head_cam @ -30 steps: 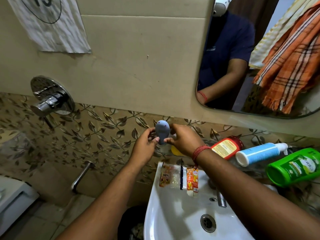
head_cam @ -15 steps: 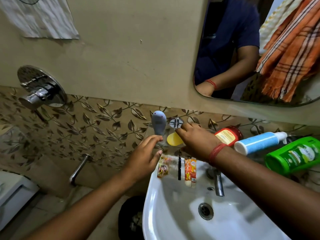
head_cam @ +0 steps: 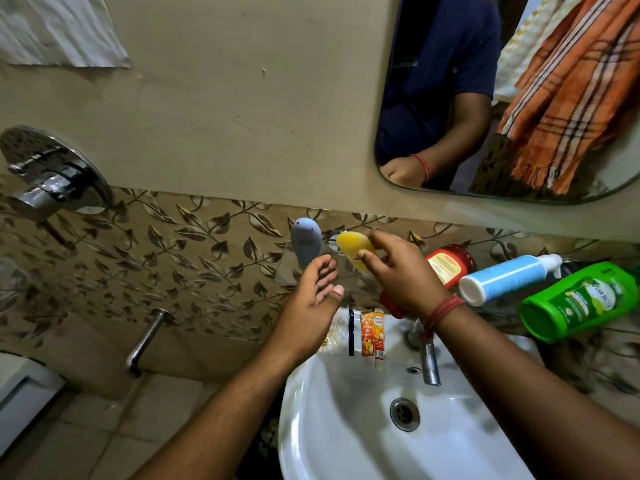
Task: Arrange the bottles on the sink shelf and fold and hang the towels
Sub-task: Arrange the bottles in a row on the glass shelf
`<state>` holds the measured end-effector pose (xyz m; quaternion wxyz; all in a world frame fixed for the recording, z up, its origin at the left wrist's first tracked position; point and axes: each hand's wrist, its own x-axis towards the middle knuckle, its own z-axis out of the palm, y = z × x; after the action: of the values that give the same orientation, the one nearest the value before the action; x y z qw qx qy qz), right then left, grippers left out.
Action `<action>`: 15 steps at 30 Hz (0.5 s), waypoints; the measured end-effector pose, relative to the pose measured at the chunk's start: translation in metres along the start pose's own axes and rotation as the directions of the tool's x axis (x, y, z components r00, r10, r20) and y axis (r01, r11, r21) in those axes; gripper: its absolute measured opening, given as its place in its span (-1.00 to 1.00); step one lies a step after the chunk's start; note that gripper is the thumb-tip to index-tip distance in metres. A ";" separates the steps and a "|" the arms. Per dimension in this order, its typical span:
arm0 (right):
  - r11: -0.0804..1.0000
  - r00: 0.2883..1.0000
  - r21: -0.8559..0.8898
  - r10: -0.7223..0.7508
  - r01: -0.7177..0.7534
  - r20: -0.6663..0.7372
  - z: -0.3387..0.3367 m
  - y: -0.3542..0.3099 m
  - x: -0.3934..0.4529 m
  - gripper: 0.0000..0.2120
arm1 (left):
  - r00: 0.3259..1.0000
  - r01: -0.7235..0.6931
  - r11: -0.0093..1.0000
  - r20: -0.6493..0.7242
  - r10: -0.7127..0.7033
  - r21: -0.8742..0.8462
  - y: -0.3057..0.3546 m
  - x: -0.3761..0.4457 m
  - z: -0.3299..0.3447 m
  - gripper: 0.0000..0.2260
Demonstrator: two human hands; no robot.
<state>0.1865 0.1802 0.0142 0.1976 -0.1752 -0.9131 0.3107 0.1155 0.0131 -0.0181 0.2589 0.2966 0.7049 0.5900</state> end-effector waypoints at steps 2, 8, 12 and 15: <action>0.978 0.994 0.178 0.110 -0.110 0.011 0.000 0.003 0.002 -0.74 | 1.000 0.020 0.999 0.017 -0.021 0.032 0.005 0.006 0.007 -0.48; 0.954 0.984 0.239 0.175 -0.180 0.042 -0.002 0.003 0.009 -0.70 | 0.998 0.039 0.995 0.050 -0.043 0.090 0.024 0.022 0.017 -0.45; 0.984 0.986 0.092 0.144 -0.151 0.084 -0.008 0.004 0.014 -0.64 | 0.999 0.033 0.994 0.040 -0.037 0.100 0.024 0.025 0.019 -0.44; 0.988 0.985 0.049 0.143 -0.148 0.101 -0.009 0.005 0.014 -0.57 | 0.998 0.041 0.994 0.037 -0.045 0.103 0.022 0.024 0.022 -0.41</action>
<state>0.1796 0.1941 0.0208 0.1347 -0.2205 -0.8973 0.3579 0.1168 0.0485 -0.0009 0.2700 0.3058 0.7353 0.5413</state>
